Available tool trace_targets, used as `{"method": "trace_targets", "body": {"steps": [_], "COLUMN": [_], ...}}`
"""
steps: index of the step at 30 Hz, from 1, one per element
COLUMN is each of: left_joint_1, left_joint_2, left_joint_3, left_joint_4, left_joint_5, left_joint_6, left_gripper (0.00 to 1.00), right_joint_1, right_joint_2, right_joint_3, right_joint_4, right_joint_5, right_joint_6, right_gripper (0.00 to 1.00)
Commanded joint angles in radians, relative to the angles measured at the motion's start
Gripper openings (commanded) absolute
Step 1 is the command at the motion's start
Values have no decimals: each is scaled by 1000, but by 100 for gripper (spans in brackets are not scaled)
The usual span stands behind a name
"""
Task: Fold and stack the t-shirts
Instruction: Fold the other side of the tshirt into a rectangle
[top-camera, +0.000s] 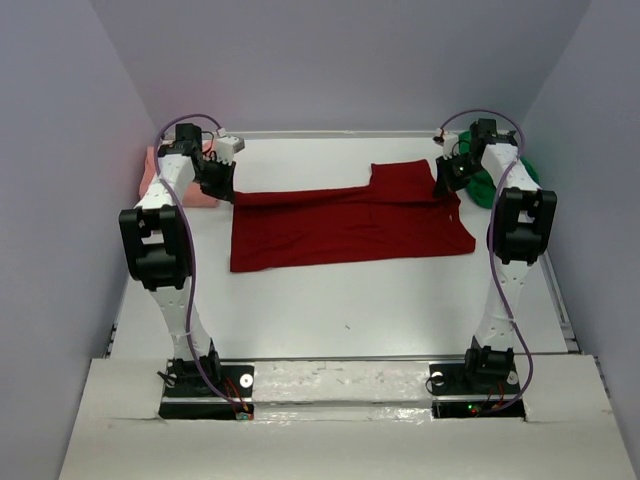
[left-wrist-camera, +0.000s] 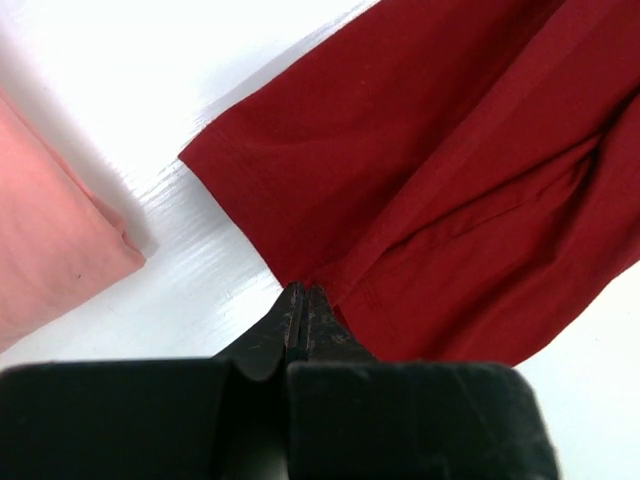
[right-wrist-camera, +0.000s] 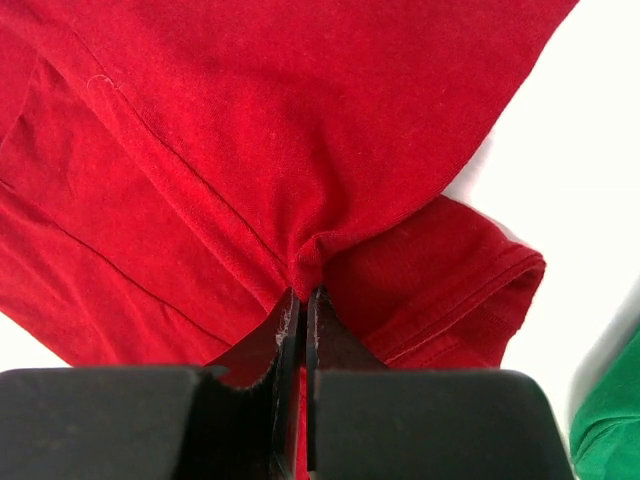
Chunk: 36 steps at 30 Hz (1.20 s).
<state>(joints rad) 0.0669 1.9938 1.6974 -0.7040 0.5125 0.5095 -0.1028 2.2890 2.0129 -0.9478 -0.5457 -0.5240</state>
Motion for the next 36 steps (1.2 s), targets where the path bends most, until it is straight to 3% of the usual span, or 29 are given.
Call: {"method": "trace_targets", "body": {"steps": [1,19,23,25,27,32,36], "left_joint_1": [-1,-26,-32,-33,-36,-45,-53], "left_joint_2": [-52,-55,-61,-62,-64,-76,-96], "left_joint_3": [-22,-96,-93,-90,-88,-87,-94], "left_joint_4": [-25,17,23,23,18,18,23], "left_joint_5": [-14,-37,-61,-63,-71,-85,-95], "left_joint_6": [17,21,17,18,18,15,8], "left_gripper": [0,0,0,0,0,0,0], "right_joint_1": [8,8,8,8,8,8,8], "right_joint_2": [-36,-11,10,4,-6,-10,-19], "right_joint_3": [-5,-72,-40,-33,-20,85,162], "right_joint_4": [-28,-32,-63,-65,-72,-134,-155], "right_joint_5": [27,112,124,121,115,86,63], "right_joint_6": [-27,-56,-56,-56,-51,-41,-22], "right_gripper": [0,0,38,46,66,90,92]}}
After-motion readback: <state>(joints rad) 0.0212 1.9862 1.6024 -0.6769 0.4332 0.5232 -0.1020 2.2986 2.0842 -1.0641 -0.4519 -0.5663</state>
